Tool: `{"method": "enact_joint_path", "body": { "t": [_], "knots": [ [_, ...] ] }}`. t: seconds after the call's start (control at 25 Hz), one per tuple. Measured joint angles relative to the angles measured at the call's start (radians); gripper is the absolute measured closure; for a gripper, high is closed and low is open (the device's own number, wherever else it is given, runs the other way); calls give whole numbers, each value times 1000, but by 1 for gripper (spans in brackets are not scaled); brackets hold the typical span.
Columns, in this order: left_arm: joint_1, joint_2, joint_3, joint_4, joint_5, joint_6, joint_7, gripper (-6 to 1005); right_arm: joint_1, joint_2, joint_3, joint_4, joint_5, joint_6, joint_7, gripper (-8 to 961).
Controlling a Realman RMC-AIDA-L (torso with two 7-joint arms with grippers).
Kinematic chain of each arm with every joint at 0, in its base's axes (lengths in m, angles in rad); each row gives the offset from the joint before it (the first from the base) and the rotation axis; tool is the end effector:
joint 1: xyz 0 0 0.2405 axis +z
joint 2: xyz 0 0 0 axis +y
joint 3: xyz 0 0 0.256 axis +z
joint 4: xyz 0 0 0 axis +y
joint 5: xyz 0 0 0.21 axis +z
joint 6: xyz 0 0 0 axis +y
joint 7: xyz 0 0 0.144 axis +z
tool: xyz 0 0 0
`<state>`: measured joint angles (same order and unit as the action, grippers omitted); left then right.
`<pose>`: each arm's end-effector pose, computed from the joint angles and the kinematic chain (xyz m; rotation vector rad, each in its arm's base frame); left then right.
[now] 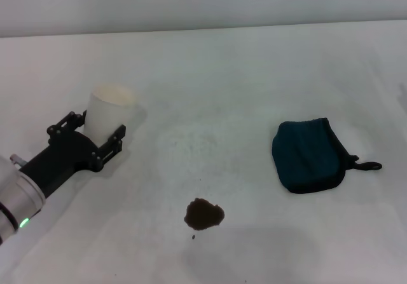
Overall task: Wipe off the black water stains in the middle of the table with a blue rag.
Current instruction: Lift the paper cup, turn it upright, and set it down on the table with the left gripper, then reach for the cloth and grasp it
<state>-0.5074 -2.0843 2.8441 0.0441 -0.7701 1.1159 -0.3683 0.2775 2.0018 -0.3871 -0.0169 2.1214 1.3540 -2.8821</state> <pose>-0.3112 0.3067 -0.0816 -2.2267 -0.4610 -0.5911 0.4054 0.2613 0.0576 -1.4485 0.5143 0.5757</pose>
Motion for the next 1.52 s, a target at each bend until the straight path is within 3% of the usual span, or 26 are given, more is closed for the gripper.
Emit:
{"method": "enact_joint_path", "body": {
  "t": [0.32,1.04,1.24,1.52],
  "knots": [
    [22,0,0,42,6,-65,81,309,-8,0,6,0,1,15,5,98],
    [109,1,-12,92,-1,-53,231,308,-11,-2,10,0,2,8,3,99],
    [122,1,-12,93,-1,-35,234,135,-15,-2,10,0,1,7,2,99],
    [198,0,-26,96,-3,38,239,123,-20,-2,7,0,0,14,15,100]
  ]
}}
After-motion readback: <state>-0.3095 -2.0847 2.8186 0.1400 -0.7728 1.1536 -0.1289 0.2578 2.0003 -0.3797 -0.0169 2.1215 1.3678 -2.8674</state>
